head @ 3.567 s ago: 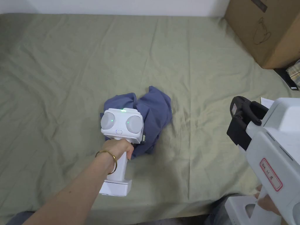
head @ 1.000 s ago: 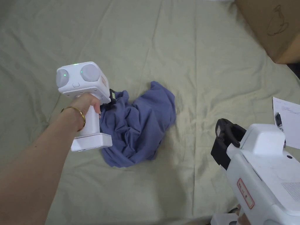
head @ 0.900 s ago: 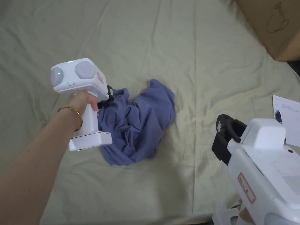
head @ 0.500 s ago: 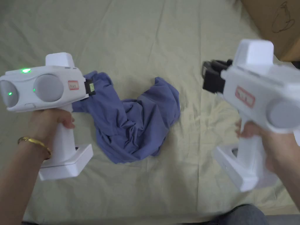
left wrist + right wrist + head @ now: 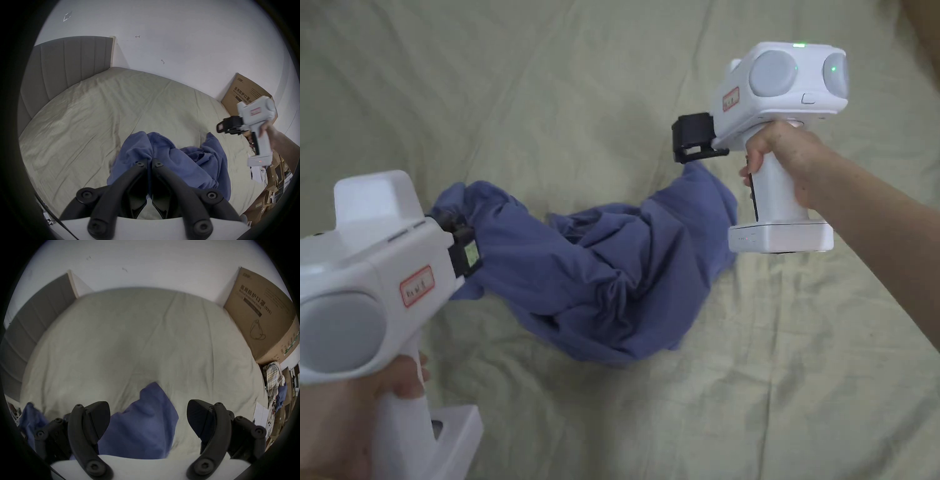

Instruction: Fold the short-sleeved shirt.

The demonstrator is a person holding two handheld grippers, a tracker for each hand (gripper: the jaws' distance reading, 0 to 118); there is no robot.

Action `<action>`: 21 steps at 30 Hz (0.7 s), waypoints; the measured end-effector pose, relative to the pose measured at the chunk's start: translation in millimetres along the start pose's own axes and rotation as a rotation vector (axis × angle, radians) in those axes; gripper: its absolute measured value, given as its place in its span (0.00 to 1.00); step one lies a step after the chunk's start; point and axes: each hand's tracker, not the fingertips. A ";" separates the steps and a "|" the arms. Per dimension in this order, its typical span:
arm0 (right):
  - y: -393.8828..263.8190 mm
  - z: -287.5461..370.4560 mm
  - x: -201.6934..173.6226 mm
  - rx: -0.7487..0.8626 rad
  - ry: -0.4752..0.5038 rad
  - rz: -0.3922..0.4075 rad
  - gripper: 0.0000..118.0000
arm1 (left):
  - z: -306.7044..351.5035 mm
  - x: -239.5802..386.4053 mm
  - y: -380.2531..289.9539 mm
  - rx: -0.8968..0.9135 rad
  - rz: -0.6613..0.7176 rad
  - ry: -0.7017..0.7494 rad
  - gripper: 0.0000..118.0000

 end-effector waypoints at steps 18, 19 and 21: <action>-14.4 27.9 34.6 0.043 0.079 -0.038 0.03 | -3.1 -19.4 9.9 0.005 0.070 0.036 0.01; -19.3 52.2 45.5 0.070 0.083 -0.036 0.03 | 4.6 -20.7 16.4 0.018 0.079 0.037 0.01; -35.7 111.9 62.7 0.143 0.100 -0.048 0.03 | 22.2 -25.1 29.2 0.080 0.086 0.042 0.01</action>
